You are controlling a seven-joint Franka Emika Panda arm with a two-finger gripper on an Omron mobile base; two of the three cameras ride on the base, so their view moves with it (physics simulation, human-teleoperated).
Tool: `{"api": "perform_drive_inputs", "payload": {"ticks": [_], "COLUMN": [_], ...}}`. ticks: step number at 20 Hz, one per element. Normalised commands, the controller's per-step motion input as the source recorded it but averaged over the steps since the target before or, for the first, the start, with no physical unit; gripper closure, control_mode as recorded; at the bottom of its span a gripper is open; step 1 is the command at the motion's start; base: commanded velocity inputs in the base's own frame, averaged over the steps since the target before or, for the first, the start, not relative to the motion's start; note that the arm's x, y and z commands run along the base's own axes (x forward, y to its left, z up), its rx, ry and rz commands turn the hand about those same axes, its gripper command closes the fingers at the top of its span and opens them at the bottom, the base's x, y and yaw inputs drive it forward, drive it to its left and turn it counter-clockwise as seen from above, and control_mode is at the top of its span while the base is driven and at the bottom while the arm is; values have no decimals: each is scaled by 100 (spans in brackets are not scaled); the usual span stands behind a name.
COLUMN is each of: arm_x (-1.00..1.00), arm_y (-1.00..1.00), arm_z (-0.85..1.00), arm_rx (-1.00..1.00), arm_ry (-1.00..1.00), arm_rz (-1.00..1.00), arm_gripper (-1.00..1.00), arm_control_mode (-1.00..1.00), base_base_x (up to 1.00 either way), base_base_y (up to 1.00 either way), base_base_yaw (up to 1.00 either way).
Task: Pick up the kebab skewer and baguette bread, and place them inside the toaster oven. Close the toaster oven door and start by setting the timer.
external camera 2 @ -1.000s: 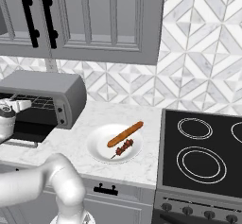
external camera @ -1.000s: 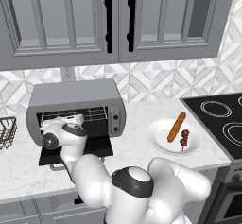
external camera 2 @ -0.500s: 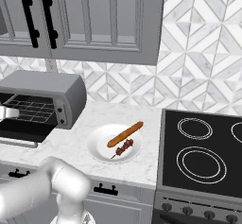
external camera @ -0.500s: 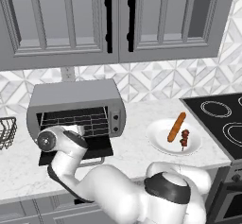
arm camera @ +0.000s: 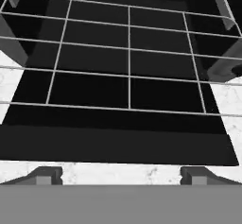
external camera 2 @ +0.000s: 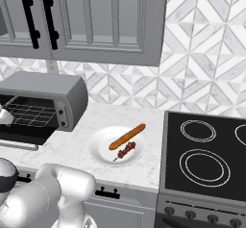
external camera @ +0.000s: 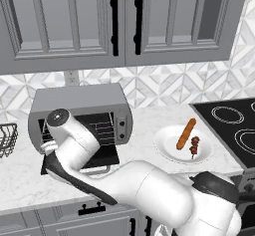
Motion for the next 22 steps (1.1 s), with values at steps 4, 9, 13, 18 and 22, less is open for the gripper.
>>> {"api": "perform_drive_inputs", "payload": {"ticks": [4, 9, 13, 18, 22], "arm_x": [-58, -18, -9, 0, 4], "arm_y": [-100, -100, -100, -100, -100], "arm_z": [61, 2, 2, 10, 2], "arm_rx": [13, 9, 7, 3, 1], "arm_ry": [25, 12, 0, 1, 13], "arm_rz": [-6, -16, -18, -13, -12], "arm_gripper": [-100, -100, -100, -100, -100], "arm_control_mode": [-100, -100, -100, -100, -100], "base_base_x": [0, 0, 0, 0, 0], "base_base_y": [0, 0, 0, 0, 0], "base_base_yaw": [0, 0, 0, 0, 0]}}
